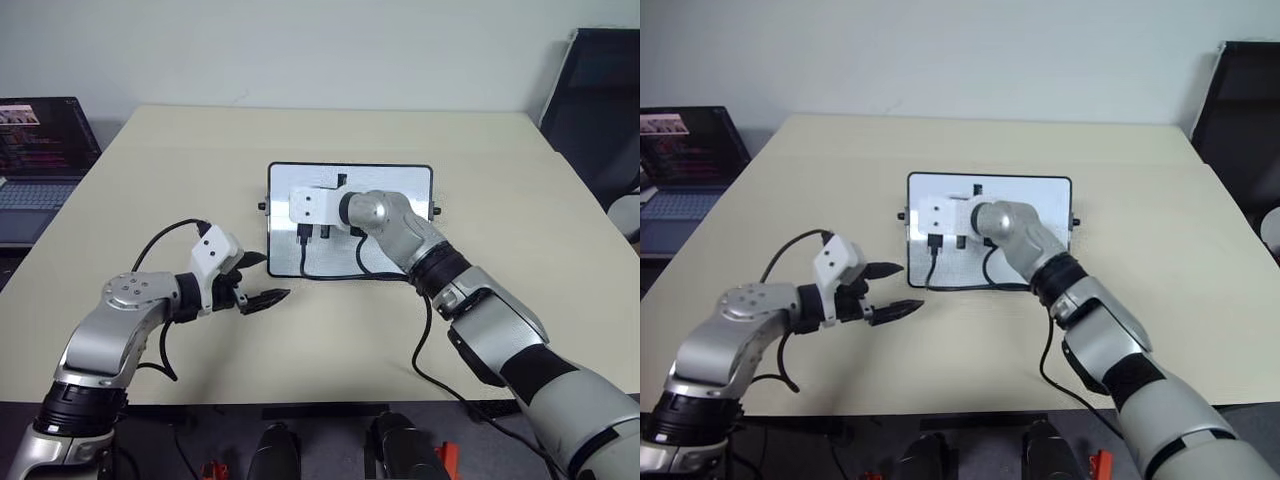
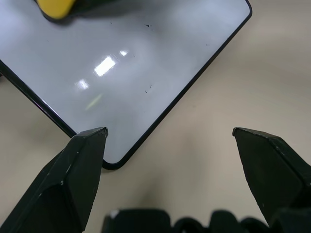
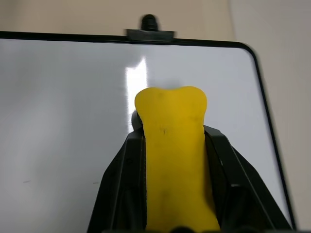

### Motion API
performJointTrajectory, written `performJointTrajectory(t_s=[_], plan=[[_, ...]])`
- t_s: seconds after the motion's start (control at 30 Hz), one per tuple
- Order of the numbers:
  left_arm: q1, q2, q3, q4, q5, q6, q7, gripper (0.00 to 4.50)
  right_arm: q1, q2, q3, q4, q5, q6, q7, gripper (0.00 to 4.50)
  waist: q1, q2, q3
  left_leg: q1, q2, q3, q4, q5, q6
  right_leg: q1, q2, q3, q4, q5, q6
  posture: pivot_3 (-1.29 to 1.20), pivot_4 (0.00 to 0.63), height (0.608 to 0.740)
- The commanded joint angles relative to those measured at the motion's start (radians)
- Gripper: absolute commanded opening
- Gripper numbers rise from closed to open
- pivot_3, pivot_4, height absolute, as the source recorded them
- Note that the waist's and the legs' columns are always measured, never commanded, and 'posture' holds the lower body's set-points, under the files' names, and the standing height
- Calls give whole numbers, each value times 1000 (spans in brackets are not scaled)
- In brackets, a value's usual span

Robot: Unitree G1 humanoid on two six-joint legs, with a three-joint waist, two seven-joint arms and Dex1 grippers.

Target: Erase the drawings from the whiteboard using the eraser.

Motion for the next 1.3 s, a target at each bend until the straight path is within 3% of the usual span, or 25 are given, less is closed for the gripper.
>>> performJointTrajectory(t_s=[0.03,0.2,0.37,0.6,0.83,0.97,1.1,1.2,1.3], plan=[[-19,3,29,-14,-8,-12,7,4500,9,-31,15,10,-19,5,71,1141,0,0,0,0,0,0,0,0,0,0,0,0,0,0,0,0,150,740],[-22,3,28,-16,-10,-9,9,4500,57,-67,42,-66,-22,27,203,1141,0,0,0,0,0,0,-1,0,0,0,0,0,0,-1,1,0,150,740],[-32,2,22,-14,-11,-6,10,4500,8,-63,3,-11,-45,2,28,1141,1,0,0,0,0,0,0,0,0,0,0,0,1,0,0,0,150,740],[-41,1,19,-11,-11,-5,9,4500,66,-115,57,-69,-35,20,239,1141,8,0,0,0,0,0,0,0,0,1,0,0,0,0,0,0,150,740],[-49,-4,18,-9,-8,-11,14,4500,32,-72,-1,-48,-40,-3,44,1140,5,0,0,1,0,0,0,0,0,1,0,0,1,0,0,0,150,740],[-70,-22,23,9,-8,-30,23,4500,40,-95,-44,-79,-3,18,43,1140,8,0,0,1,0,0,0,0,0,0,0,0,1,1,-1,0,150,740],[-115,-56,7,25,-16,-51,11,4500,176,-116,-194,-380,146,184,117,1140,17,0,0,-1,0,0,0,0,0,1,0,0,-1,0,0,0,150,740],[-159,-83,-11,28,-24,-60,-7,4500,332,-146,-321,-730,230,414,150,1140,20,0,0,-7,0,-2,0,0,0,-1,0,-1,-1,1,7,0,150,740],[-208,-108,-43,27,-32,-68,-44,4500,522,-136,-488,-1085,311,683,119,1140,24,1,1,-7,0,-3,-3,-1,-1,-2,0,-3,0,1,6,0,150,740]])
